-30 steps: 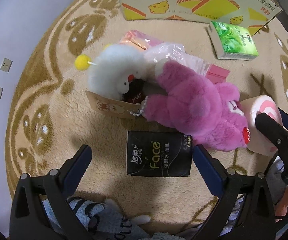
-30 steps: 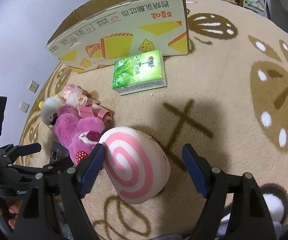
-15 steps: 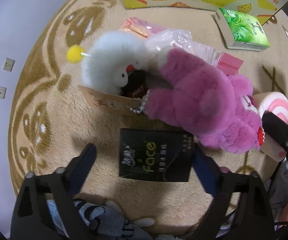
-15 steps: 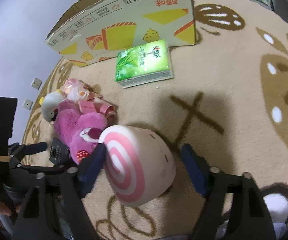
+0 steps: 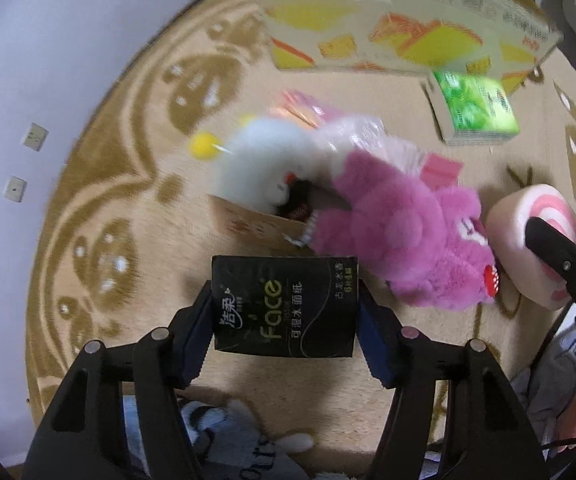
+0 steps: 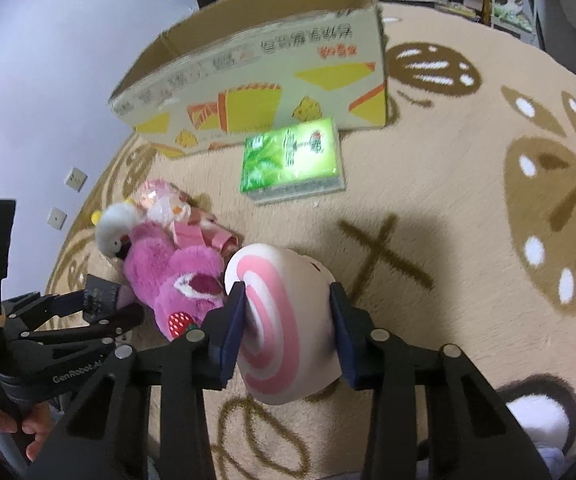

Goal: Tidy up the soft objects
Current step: 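Carry the tissue pack with the left tool while the right tool carries the cushion over the box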

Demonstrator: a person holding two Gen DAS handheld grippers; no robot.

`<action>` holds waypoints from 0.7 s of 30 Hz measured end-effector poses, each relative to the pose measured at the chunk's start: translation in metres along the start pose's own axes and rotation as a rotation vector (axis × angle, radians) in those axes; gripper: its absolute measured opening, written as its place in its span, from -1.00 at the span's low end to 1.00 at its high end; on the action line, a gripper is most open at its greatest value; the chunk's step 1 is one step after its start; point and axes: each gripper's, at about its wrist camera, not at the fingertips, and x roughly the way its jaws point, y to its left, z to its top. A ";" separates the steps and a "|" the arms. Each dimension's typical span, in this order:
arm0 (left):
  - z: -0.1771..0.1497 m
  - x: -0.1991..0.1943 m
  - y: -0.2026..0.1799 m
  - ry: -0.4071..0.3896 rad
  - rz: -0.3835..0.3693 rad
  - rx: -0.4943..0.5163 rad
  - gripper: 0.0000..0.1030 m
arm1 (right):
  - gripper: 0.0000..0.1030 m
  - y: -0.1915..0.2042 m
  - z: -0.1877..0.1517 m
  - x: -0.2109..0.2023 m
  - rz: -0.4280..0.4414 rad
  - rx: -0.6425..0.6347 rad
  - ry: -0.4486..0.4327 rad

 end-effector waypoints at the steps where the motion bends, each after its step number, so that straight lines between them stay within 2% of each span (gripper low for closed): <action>1: -0.001 -0.007 0.001 -0.020 0.001 -0.011 0.23 | -0.18 0.000 0.001 -0.004 0.001 0.003 -0.020; 5: 0.002 -0.035 0.007 -0.148 -0.002 -0.043 0.23 | -0.18 0.002 0.005 -0.022 0.019 -0.011 -0.082; 8: 0.004 -0.056 0.010 -0.281 0.045 -0.069 0.23 | -0.18 0.004 0.008 -0.034 0.043 -0.034 -0.140; 11: 0.004 -0.070 0.014 -0.370 0.054 -0.094 0.23 | -0.18 0.007 0.013 -0.045 0.051 -0.050 -0.190; 21: 0.034 -0.088 0.033 -0.489 0.012 -0.157 0.23 | -0.18 0.019 0.034 -0.062 0.024 -0.105 -0.283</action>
